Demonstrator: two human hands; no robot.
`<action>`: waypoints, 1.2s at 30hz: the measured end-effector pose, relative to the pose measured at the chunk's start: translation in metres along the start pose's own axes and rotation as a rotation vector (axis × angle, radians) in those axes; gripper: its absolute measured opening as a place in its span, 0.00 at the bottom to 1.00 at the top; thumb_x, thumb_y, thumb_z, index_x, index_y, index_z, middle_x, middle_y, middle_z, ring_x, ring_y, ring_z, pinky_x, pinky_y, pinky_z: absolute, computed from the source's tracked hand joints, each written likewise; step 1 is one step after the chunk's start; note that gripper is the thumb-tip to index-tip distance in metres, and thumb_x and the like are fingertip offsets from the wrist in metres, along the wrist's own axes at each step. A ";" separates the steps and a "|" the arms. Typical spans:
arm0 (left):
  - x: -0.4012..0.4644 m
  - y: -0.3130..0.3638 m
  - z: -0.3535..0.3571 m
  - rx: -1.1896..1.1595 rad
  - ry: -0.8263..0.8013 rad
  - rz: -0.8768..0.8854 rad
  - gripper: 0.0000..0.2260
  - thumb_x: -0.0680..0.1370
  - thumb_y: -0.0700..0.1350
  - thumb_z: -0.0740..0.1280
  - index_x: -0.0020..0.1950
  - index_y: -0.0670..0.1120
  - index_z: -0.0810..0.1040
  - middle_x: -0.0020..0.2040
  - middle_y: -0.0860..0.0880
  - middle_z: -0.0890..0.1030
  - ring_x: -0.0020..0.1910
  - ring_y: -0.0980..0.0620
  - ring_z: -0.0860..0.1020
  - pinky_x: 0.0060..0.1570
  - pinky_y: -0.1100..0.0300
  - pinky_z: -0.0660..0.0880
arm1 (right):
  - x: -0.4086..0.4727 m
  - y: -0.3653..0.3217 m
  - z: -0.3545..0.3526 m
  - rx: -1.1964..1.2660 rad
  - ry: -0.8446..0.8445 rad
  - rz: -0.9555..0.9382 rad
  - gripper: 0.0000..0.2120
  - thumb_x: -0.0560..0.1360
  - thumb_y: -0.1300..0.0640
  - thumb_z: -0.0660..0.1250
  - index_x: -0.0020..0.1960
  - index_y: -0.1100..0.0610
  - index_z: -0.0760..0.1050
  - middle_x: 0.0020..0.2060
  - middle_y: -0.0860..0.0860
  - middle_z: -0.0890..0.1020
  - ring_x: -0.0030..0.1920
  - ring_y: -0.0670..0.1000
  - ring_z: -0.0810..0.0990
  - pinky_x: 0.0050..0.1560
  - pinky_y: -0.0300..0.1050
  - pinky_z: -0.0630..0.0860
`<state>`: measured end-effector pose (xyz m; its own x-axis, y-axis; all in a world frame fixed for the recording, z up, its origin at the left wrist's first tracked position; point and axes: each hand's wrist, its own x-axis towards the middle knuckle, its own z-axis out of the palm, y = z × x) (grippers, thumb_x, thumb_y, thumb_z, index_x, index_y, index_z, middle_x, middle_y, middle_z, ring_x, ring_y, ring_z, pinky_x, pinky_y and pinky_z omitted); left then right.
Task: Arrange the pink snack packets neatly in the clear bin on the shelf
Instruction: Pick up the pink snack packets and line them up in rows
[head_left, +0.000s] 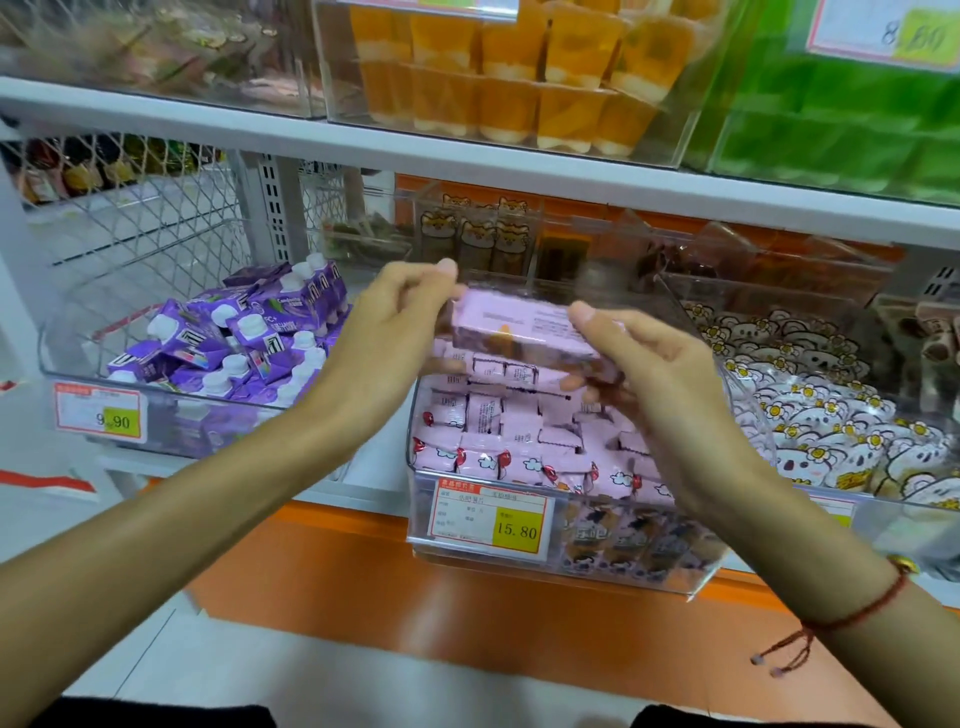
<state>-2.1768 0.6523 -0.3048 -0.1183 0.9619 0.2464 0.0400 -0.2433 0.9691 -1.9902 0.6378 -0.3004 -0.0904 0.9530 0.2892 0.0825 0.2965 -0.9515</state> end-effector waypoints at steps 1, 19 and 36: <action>0.001 0.001 -0.003 0.081 -0.073 0.070 0.13 0.77 0.57 0.63 0.56 0.52 0.75 0.54 0.57 0.80 0.54 0.61 0.79 0.47 0.62 0.78 | 0.000 -0.001 -0.001 0.096 -0.004 0.113 0.07 0.72 0.50 0.70 0.38 0.51 0.84 0.34 0.47 0.83 0.37 0.47 0.83 0.37 0.35 0.77; -0.001 0.003 -0.009 0.585 -0.308 0.291 0.14 0.71 0.60 0.68 0.52 0.55 0.79 0.50 0.61 0.81 0.51 0.66 0.77 0.56 0.56 0.75 | 0.000 0.002 0.004 0.095 0.080 -0.072 0.11 0.73 0.54 0.70 0.52 0.58 0.80 0.40 0.51 0.85 0.41 0.44 0.83 0.44 0.32 0.77; -0.005 -0.007 -0.006 0.631 -0.374 0.427 0.21 0.76 0.50 0.68 0.66 0.59 0.67 0.57 0.59 0.77 0.56 0.63 0.75 0.51 0.58 0.77 | 0.011 0.023 0.010 -0.323 -0.057 -0.201 0.13 0.73 0.52 0.70 0.57 0.49 0.78 0.48 0.44 0.83 0.42 0.40 0.83 0.43 0.36 0.78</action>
<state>-2.1824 0.6480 -0.3125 0.3642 0.8083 0.4626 0.5656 -0.5866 0.5797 -1.9994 0.6547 -0.3200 -0.1908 0.8715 0.4517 0.3654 0.4901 -0.7914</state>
